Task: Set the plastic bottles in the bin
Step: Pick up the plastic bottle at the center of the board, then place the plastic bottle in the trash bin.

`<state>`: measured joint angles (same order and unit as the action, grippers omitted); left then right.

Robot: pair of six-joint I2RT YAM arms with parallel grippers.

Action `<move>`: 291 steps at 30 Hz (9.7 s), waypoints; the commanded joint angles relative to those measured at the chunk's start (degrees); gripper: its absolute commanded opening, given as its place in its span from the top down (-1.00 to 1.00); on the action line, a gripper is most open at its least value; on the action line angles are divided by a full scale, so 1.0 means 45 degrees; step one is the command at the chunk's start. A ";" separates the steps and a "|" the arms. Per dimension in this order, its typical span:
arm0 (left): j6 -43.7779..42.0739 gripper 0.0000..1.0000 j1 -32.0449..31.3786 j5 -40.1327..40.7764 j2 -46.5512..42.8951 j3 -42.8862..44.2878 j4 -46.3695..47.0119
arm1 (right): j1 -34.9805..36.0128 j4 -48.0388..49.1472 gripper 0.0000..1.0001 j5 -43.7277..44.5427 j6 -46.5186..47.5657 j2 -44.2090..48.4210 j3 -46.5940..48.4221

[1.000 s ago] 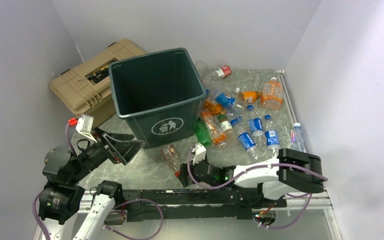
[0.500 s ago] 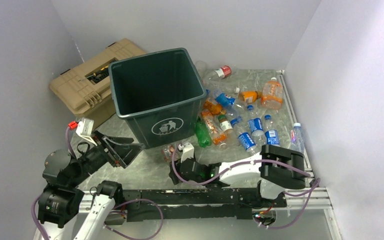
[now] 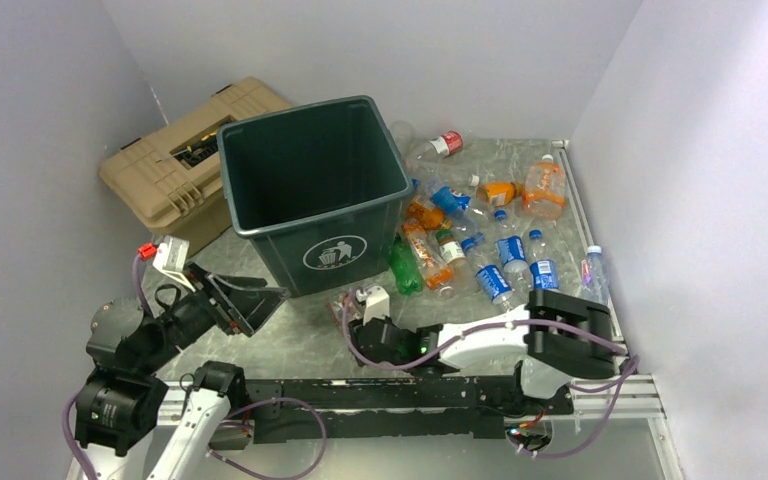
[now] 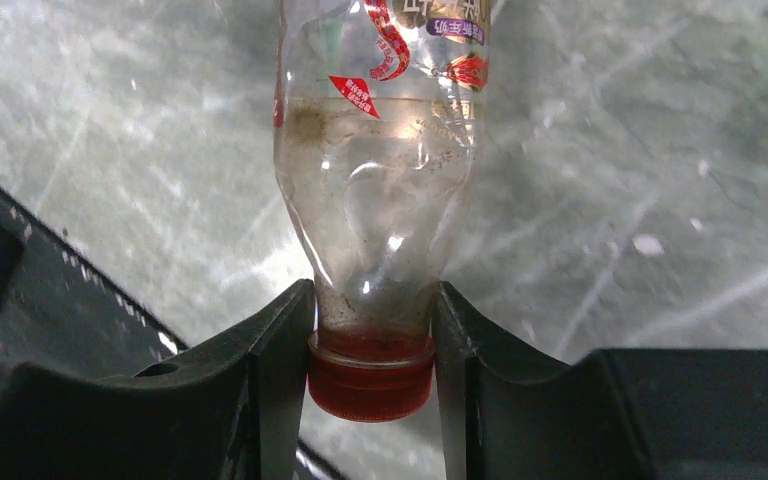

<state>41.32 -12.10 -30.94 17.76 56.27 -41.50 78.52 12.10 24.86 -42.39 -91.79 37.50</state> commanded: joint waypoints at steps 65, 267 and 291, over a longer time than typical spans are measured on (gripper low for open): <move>-0.4992 -0.99 -0.4890 0.1795 1.1870 1.1053 0.3797 | -0.4468 -0.5473 1.00 -0.2338 0.7570 0.9082 0.7679; -1.0069 1.00 -0.6684 -0.5326 1.3233 1.1208 0.0155 | -0.7408 -1.1562 -0.38 -1.1821 0.6166 0.5441 1.5704; -0.6104 1.00 -0.2319 0.8096 1.4017 0.9697 0.5424 | -0.7410 -0.6772 -0.97 -0.1364 0.3826 1.4962 0.2065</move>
<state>9.56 -27.40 -0.43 78.50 98.28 -19.07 45.25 -18.39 10.11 -19.94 -26.04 49.56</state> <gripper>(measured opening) 0.389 0.988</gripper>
